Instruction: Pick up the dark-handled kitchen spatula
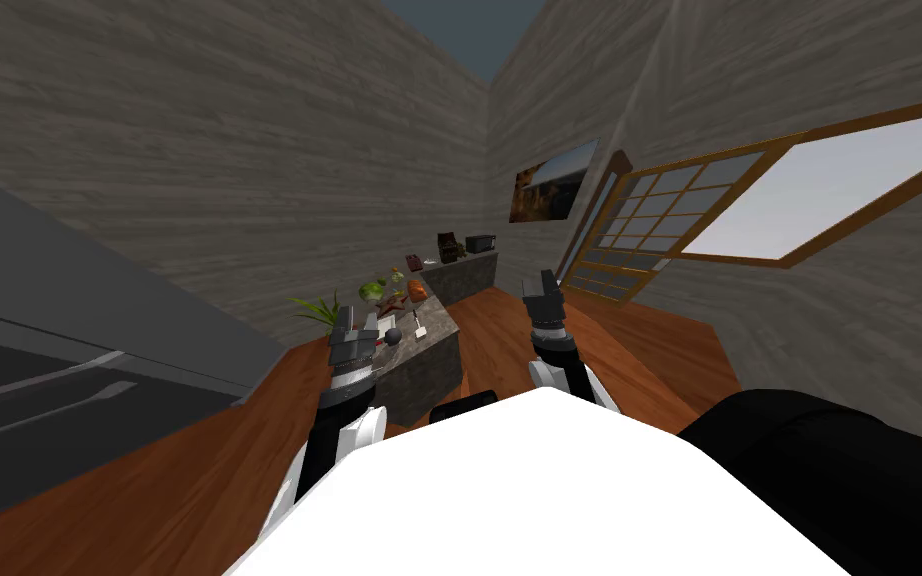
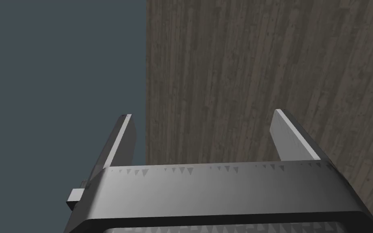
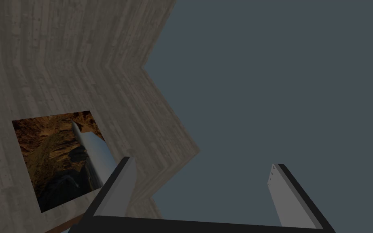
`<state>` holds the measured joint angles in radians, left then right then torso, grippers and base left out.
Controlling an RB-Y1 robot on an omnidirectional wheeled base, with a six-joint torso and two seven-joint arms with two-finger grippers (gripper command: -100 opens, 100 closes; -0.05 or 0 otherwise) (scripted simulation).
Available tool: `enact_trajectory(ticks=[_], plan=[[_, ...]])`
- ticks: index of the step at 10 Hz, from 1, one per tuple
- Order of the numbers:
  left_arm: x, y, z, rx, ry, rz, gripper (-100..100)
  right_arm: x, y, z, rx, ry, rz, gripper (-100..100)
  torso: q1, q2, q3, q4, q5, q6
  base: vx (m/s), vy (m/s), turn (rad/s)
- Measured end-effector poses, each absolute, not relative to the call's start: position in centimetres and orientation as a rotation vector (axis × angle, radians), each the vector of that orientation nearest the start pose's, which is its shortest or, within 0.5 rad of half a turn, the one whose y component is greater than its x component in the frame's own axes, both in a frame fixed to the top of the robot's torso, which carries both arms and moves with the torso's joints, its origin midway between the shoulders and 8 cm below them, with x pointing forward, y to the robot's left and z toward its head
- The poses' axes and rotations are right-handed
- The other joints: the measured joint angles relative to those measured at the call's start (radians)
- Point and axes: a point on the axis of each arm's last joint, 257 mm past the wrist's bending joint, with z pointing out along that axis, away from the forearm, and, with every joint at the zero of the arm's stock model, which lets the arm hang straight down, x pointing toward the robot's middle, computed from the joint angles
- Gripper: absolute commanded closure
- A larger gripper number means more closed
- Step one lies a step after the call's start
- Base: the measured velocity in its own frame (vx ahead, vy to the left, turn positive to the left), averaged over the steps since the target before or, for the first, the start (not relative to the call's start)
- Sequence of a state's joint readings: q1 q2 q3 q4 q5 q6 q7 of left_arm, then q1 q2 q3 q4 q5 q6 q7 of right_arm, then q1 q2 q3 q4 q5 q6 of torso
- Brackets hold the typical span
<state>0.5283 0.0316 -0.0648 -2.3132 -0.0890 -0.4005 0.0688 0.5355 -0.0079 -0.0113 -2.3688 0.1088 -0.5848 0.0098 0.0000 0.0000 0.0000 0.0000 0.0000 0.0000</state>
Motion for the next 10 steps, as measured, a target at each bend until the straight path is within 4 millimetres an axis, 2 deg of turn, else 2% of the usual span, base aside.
enact_trajectory(ticks=[4, 6, 8, 10], plan=[[36.2, 26.9, -2.3, -0.704, 0.880, -1.237, -100, 31.0, -26.2, 6.5, 0.462, 0.590, 1.233, 0, 0.000, 0.001, 0.000, 0.000, 0.000, 0.000, -0.006, -0.006, -0.143], [36.4, 28.8, -4.7, -0.728, 0.965, -1.159, -100, 31.0, -26.2, 6.5, 0.462, 0.590, 1.233, 0, 0.000, 0.001, 0.000, 0.000, 0.000, 0.000, -0.005, -0.007, -0.121], [36.6, 30.0, -5.7, -0.741, 1.015, -1.110, -100, 31.0, -26.2, 6.5, 0.462, 0.590, 1.233, 0, 0.000, 0.000, 0.000, 0.000, 0.000, 0.000, 0.001, -0.012, -0.187], [36.3, 32.2, -8.1, -0.771, 1.105, -1.022, -100, 31.0, -26.2, 6.5, 0.462, 0.590, 1.233, 0, 0.000, 0.000, 0.000, 0.000, 0.000, 0.000, -0.002, -0.009, -0.159]])
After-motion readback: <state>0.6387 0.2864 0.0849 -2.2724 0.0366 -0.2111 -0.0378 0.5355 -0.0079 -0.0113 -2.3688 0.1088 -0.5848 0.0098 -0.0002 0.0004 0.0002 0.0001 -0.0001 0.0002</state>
